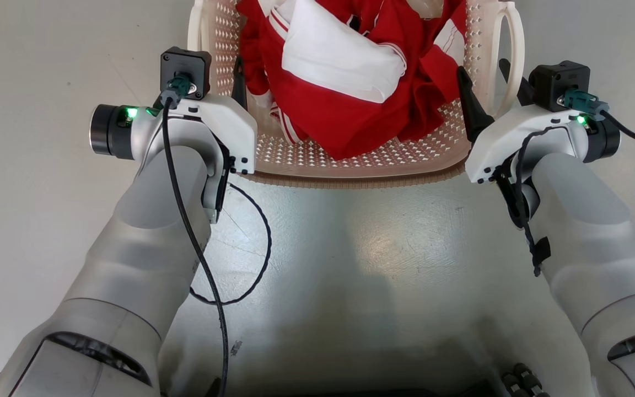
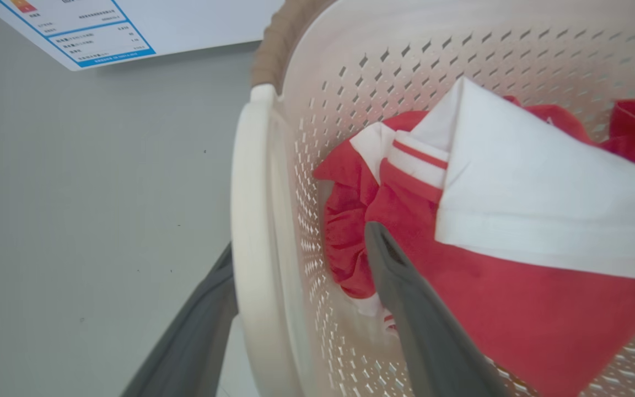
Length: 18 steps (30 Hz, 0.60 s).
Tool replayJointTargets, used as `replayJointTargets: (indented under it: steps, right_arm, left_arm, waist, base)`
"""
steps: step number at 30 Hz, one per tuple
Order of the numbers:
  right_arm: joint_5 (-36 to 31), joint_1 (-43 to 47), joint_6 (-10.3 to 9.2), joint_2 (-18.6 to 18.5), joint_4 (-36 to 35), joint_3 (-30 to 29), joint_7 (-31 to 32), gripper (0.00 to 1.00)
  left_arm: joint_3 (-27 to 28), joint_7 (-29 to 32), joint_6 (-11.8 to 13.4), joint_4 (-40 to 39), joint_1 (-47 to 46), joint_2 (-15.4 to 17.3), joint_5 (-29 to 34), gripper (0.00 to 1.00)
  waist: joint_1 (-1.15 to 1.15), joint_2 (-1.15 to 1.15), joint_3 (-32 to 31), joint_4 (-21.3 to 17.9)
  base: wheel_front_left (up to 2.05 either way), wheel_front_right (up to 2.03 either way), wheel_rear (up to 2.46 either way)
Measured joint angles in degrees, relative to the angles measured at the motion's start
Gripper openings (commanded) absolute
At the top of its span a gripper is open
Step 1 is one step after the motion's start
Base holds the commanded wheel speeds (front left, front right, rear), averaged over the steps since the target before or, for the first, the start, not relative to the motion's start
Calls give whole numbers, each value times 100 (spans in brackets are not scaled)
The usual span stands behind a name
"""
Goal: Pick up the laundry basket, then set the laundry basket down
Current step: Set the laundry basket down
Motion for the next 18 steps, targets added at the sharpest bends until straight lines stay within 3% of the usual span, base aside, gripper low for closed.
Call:
replayJointTargets:
  steps: [18]
  right_arm:
    - [-74,42,0,0,-149,-185,0,100]
  left_arm:
    - [259,0,4,-81,37,-7,49,100]
  waist:
    - [0,0,-280,5]
  base:
    - [0,0,0]
